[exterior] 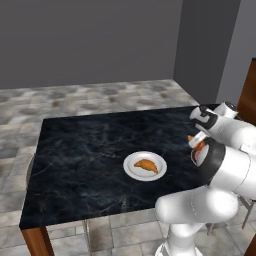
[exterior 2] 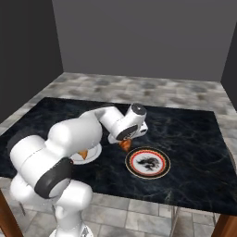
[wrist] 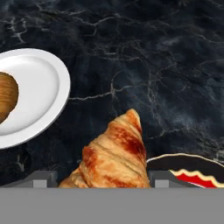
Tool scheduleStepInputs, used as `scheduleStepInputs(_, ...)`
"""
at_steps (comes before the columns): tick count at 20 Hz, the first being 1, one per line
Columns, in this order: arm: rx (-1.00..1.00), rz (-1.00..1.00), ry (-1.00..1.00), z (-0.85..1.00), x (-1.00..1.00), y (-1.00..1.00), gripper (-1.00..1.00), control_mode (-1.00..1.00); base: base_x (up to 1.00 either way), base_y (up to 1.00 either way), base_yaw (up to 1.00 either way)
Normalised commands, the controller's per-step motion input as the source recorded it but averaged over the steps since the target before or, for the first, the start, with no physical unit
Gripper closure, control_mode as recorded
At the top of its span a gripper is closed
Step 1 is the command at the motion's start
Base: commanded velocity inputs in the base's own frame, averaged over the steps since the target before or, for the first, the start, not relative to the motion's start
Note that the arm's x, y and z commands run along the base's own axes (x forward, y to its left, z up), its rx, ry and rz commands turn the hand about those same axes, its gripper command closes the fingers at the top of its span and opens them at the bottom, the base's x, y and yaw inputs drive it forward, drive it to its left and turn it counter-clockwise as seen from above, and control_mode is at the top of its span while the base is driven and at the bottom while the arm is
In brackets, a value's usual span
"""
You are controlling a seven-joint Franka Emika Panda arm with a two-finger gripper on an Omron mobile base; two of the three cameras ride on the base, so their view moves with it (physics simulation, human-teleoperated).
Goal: Place the pastries on the plates.
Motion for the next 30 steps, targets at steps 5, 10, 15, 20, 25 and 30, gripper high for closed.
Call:
scheduleStepInputs(5,0.00,0.00,0.00,0.00,-0.41,-0.27,1.00,-1.00,0.00,0.00,0.00)
scheduleStepInputs(10,0.00,-0.01,0.00,0.00,-0.28,-0.39,1.00,-1.00,0.00,0.00,0.00)
scheduleStepInputs(15,0.00,-0.01,0.00,0.00,-0.14,-0.44,1.00,-1.00,0.00,0.00,0.00)
scheduleStepInputs(20,0.00,0.00,0.01,0.00,0.00,-0.47,1.00,-1.00,0.00,0.00,0.00)
scheduleStepInputs(25,0.00,0.00,0.00,-0.06,0.00,-0.35,1.00,-1.00,0.00,0.00,0.00)
scheduleStepInputs(30,0.00,0.00,0.00,-0.25,0.00,-0.11,1.00,-1.00,0.00,0.00,0.00)
